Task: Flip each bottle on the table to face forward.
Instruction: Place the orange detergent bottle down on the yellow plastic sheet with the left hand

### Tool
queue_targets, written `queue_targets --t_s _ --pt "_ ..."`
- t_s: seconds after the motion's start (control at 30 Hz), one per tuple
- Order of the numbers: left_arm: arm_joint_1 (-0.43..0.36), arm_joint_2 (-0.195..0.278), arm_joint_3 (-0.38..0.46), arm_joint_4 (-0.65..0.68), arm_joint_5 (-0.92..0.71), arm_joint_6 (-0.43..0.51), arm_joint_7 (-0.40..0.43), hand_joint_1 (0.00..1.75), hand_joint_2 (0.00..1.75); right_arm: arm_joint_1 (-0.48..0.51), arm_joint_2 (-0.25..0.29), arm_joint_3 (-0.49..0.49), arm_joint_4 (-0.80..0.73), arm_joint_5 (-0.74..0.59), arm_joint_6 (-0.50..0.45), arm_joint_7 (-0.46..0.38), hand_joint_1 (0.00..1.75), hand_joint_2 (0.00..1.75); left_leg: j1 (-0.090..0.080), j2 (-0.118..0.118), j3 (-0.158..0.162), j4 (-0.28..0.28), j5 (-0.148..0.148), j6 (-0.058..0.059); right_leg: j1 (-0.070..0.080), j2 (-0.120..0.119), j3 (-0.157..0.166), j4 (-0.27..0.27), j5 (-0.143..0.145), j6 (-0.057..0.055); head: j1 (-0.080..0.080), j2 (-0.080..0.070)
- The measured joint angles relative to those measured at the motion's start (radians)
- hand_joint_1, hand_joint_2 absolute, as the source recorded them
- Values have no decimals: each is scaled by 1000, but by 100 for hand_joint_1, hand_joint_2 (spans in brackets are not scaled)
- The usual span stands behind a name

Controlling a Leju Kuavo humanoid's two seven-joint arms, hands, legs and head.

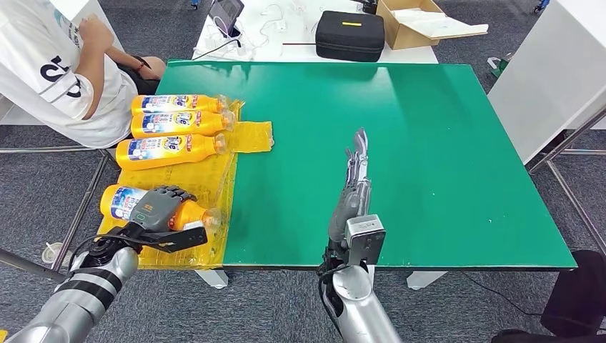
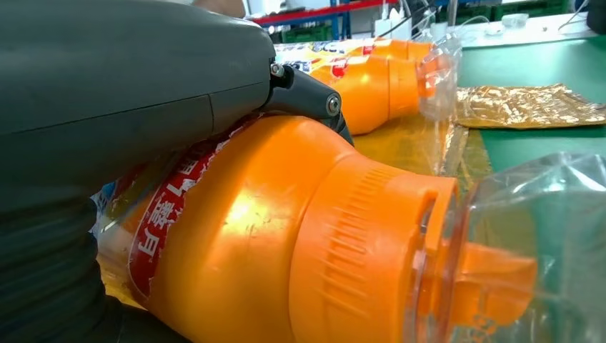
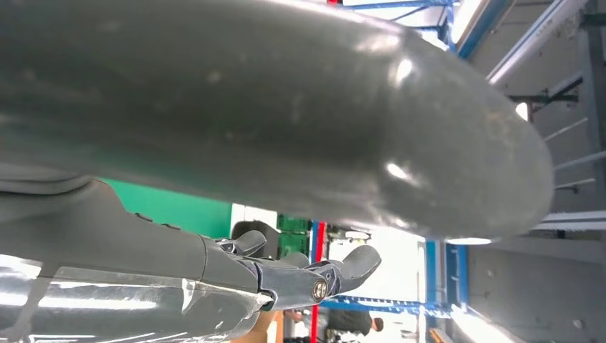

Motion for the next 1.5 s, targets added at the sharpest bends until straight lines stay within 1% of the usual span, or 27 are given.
queue_targets --t_s 0.07,0.1,0.13,0.23,0.43,0.67,0.73,1.07,1.2,1.33,1.4,1.47,1.5 --pt "-14 2 -11 11 2 -13 10 42 175 0 1 -1 10 -3 10 2 0 0 0 0 0 0 0 0 0 0 0 0 0 0 0 0" --pt "-21 2 -16 17 5 -23 12 6 175 0 2 -2 15 -4 15 3 0 0 0 0 0 0 0 0 0 0 0 0 0 0 0 0" --pt "-26 2 -21 22 11 -34 11 0 175 0 3 -2 21 -4 19 4 0 0 0 0 0 0 0 0 0 0 1 0 0 0 0 0" --pt "-37 2 -31 33 40 -61 -2 0 175 -1 6 -3 36 -6 29 4 0 0 0 0 1 0 0 0 0 0 1 0 0 0 0 0" --pt "-41 2 -37 42 75 -84 -24 0 175 -3 11 -3 55 -6 37 4 0 0 0 -1 1 0 0 0 0 0 2 0 0 0 0 0" --pt "-41 7 -39 38 192 -194 -78 0 175 -16 16 -3 85 -8 63 8 0 0 0 -1 2 0 0 0 0 -1 3 0 0 0 0 0" --pt "-42 12 -40 36 207 -212 -85 0 175 -19 17 -3 94 -9 65 8 0 0 0 -1 2 0 0 0 0 -1 3 0 0 0 0 0" --pt "-40 19 -42 32 214 -226 -89 0 175 -25 19 -3 122 -10 65 8 0 0 0 -1 3 0 0 0 0 -1 5 0 0 0 0 0" --pt "-41 20 -42 31 239 -244 -100 0 175 -28 19 -3 128 -10 68 8 0 175 0 -1 4 0 0 0 0 -1 5 0 0 0 0 0" --pt "-35 30 -42 22 294 -284 -122 0 175 -36 19 -3 139 -10 71 10 0 175 0 -1 4 0 0 0 0 -1 5 0 0 0 0 0" --pt "-25 37 -42 9 335 -303 -127 0 87 -37 21 -3 145 -10 71 10 0 175 0 -1 4 0 0 0 0 -1 5 0 0 0 0 0" --pt "-2 48 -37 -31 425 -343 -129 0 0 -37 21 -3 150 -10 72 10 0 175 0 -1 4 0 0 0 0 0 5 0 0 0 0 0" --pt "16 56 -34 -63 489 -371 -129 0 0 -37 21 -3 153 -9 72 10 0 175 0 -1 4 0 0 -1 0 0 5 0 0 0 0 0"
